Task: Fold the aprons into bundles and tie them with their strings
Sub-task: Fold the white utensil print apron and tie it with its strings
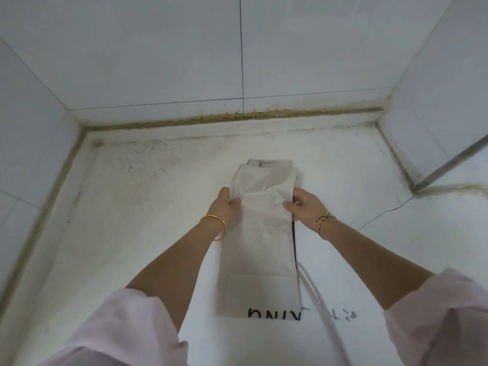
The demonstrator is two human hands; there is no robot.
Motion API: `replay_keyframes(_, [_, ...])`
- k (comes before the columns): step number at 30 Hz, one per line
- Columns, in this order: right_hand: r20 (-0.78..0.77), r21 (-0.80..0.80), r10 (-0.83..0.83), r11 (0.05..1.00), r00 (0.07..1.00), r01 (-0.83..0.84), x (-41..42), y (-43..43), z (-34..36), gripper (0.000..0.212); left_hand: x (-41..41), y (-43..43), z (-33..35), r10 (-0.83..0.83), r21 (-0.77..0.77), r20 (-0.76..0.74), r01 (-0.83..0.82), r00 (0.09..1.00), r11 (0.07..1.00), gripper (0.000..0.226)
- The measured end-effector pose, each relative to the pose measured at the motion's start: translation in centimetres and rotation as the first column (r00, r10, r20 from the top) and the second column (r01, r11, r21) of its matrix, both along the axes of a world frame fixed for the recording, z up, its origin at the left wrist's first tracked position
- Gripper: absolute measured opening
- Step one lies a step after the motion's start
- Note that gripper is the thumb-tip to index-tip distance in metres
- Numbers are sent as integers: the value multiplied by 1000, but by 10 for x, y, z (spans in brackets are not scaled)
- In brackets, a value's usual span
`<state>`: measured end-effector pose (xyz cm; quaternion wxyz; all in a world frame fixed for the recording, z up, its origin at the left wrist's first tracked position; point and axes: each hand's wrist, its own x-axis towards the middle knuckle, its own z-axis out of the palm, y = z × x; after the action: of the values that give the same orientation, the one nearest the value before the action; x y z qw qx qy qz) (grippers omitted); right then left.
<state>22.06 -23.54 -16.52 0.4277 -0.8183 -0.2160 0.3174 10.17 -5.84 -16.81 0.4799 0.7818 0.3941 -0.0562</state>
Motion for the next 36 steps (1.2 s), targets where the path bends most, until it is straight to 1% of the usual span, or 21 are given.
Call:
replay_keyframes(1, [-29,5,-1,1000,1000,1,3,2,-3,21,5,3,0,-31,37,-32,32,999,999,16])
replay_keyframes(2, [-23,11,-3,1000,1000,4,4,5,-5,24,9,4,1,-51,54,-51,53,997,997,16])
replay_keyframes(5, [92,75,-45,996,995,38,9,15,-8,37,15,7,0,-60,45,-65,63,996,997,16])
replay_keyframes(6, [98,117,-77,991,992,66,9,18,-8,43,15,7,-1,-61,38,-59,63,996,997,17])
replay_keyframes(7, [79,168,-115,981,990,101,10,22,-8,50,16,9,-2,-61,31,-60,62,996,998,18])
replay_keyframes(9, [-1,193,-175,966,985,172,11,26,-10,57,19,13,-4,-60,11,-82,61,995,998,22])
replay_keyframes(10, [-23,156,-192,969,981,193,13,28,-12,53,22,15,-4,-63,4,-98,64,993,998,24])
replay_keyframes(11, [-28,97,-202,974,979,204,16,30,-15,45,25,17,-5,-68,11,-116,70,991,997,26])
replay_keyframes(13, [29,-37,-188,981,982,189,22,32,-17,28,28,19,-5,-83,111,-130,98,988,989,30])
replay_keyframes(14, [51,-79,-176,981,983,180,25,33,-17,26,29,19,-5,-83,189,-119,105,989,976,30])
replay_keyframes(16, [88,-111,-146,982,985,156,27,35,-18,28,30,19,-7,-64,303,-58,78,996,950,27])
replay_keyframes(18, [126,-141,-115,981,985,132,29,38,-19,32,32,19,-9,-77,354,-20,79,997,932,23])
replay_keyframes(22, [185,-204,-110,968,977,148,32,41,-22,28,37,19,-10,-165,464,-72,180,984,867,18])
replay_keyframes(25, [214,-213,-167,954,963,212,34,42,-24,24,44,19,-10,-179,493,-112,211,977,844,25])
replay_keyframes(28, [273,-246,-195,932,942,265,36,45,-24,24,49,20,-12,-157,466,-142,207,977,860,28])
replay_keyframes(32, [309,-296,-129,929,942,224,44,50,-21,29,52,17,-15,-128,410,-183,194,975,891,26])
replay_keyframes(34, [316,-314,-96,928,944,200,47,54,-19,31,55,17,-16,-79,384,-179,143,981,912,26])
replay_keyframes(35, [318,-319,-91,927,944,197,47,54,-19,33,55,16,-14,-41,391,-180,110,983,914,27])
replay_keyframes(36, [320,-321,-87,927,943,195,47,55,-18,37,55,14,-12,-10,448,-179,90,984,890,27])
